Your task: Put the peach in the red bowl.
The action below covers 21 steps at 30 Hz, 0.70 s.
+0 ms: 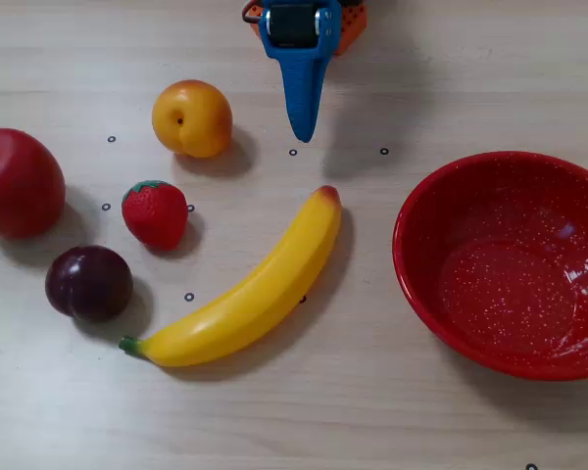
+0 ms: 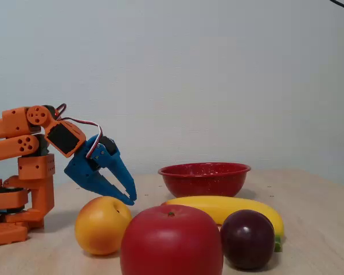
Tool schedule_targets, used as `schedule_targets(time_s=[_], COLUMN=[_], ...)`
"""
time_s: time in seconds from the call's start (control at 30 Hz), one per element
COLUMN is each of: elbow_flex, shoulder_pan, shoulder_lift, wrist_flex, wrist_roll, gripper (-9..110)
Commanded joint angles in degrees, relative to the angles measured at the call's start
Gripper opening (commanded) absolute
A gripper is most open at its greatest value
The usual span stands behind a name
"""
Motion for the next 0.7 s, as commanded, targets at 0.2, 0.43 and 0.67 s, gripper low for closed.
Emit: schedule_targets(time_s=[0.2,0.43,0.67], elbow_flex=[0.44,0.44,0.44], shoulder_pan=[-0.09,-0.35,-0.79], shoulder_lift=[0.97,0.97,1.05], wrist_flex=[-0.70,-0.79,-0.70], wrist_roll=[-0.26,0.26,-0.35], gripper=[0,0,0])
